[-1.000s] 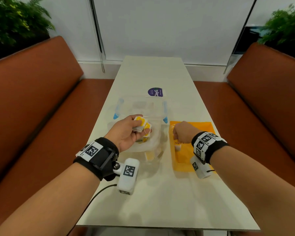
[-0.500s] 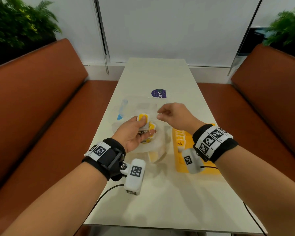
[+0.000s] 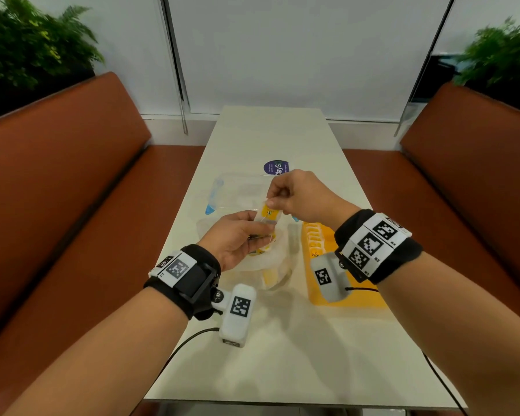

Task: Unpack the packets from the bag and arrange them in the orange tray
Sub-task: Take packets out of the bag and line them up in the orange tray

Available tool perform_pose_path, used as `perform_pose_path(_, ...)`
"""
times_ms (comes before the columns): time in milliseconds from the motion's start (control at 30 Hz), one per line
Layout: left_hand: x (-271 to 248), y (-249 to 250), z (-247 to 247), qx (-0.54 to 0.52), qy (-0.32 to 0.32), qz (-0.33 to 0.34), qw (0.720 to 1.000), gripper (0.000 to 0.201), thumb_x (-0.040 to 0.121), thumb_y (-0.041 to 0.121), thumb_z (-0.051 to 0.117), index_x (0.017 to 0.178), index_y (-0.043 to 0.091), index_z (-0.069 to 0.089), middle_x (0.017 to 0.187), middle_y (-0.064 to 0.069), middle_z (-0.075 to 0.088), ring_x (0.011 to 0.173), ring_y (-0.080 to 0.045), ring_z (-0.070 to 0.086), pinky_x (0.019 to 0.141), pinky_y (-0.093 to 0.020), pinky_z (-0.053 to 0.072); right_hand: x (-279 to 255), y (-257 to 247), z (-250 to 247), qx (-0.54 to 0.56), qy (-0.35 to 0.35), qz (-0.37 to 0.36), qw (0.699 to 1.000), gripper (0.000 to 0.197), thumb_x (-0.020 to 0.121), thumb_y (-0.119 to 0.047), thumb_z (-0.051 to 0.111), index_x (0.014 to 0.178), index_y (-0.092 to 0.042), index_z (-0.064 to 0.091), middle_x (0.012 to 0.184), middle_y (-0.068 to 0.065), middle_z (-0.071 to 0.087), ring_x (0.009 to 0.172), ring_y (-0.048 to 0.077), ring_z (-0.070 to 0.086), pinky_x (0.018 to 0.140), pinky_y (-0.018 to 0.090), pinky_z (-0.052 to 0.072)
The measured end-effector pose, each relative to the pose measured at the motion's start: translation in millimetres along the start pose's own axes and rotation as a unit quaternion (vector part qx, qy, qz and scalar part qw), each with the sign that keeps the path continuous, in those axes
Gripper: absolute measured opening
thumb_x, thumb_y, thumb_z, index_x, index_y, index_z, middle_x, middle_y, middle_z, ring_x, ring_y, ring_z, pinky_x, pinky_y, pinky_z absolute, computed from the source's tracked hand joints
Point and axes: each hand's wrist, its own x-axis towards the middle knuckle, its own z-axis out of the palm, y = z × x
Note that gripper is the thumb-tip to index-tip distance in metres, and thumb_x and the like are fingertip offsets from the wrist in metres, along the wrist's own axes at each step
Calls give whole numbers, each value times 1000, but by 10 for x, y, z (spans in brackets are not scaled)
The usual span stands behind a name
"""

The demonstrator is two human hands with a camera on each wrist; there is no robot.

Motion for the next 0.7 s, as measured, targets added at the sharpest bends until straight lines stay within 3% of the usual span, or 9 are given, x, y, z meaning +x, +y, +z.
perform_pose_path(167, 28, 5, -14, -27, 27, 1, 999, 22, 83, -19, 54, 94, -1, 63, 88, -14, 57, 85, -23, 58, 69, -29, 60, -93, 50, -251, -71, 5, 23, 997, 6, 83, -8, 70, 90, -8, 68, 60, -11, 55, 53, 4, 53, 52, 7, 43)
perform_pose_path(233, 35, 19, -24, -42, 44, -2, 998, 23, 83, -19, 49, 92, -3, 64, 91, -14, 52, 87, -25, 53, 64, -30, 61, -148, 113, -345, -132, -3, 40, 990, 10, 84, -5, 68, 94, -6, 69, 65, -9, 55, 58, 8, 52, 58, 15, 44)
perform_pose_path(333, 18, 32, -30, -57, 55, -15, 997, 27, 86, -16, 42, 98, -2, 63, 104, -18, 50, 102, -34, 54, 61, -35, 61, -233, 274, -356, -239, -73, 86, 964, 15, 83, -1, 64, 95, -6, 70, 82, 1, 64, 72, 15, 56, 69, 24, 45)
perform_pose_path(400, -1, 40, -16, -50, 50, -21, 997, 31, 89, -14, 41, 107, 3, 60, 115, -23, 52, 106, -37, 55, 55, -35, 59, -279, 424, -258, -274, -129, 121, 945, 17, 81, 2, 64, 94, -7, 71, 88, 5, 69, 71, 15, 58, 67, 24, 46)
perform_pose_path(500, -22, 59, 19, -45, 44, -28, 998, 40, 91, -13, 42, 122, 10, 52, 128, -26, 49, 102, -39, 57, 53, -34, 58, -334, 639, -63, -298, -177, 155, 925, 17, 81, 2, 63, 92, -6, 71, 84, 7, 69, 70, 16, 59, 63, 24, 45)
perform_pose_path(600, -26, 74, 34, -49, 41, -37, 997, 45, 93, -9, 45, 133, 14, 45, 122, -23, 53, 98, -41, 61, 58, -37, 61, -356, 800, 95, -291, -195, 175, 920, 16, 85, 0, 60, 94, -3, 73, 89, 10, 72, 67, 16, 60, 63, 24, 49)
perform_pose_path(700, -20, 74, 29, -57, 41, -39, 997, 42, 95, -6, 47, 133, 13, 43, 116, -21, 55, 94, -41, 63, 60, -38, 61, -330, 918, 209, -278, -195, 187, 922, 15, 87, -3, 60, 96, -1, 72, 94, 12, 73, 67, 16, 59, 67, 27, 53)
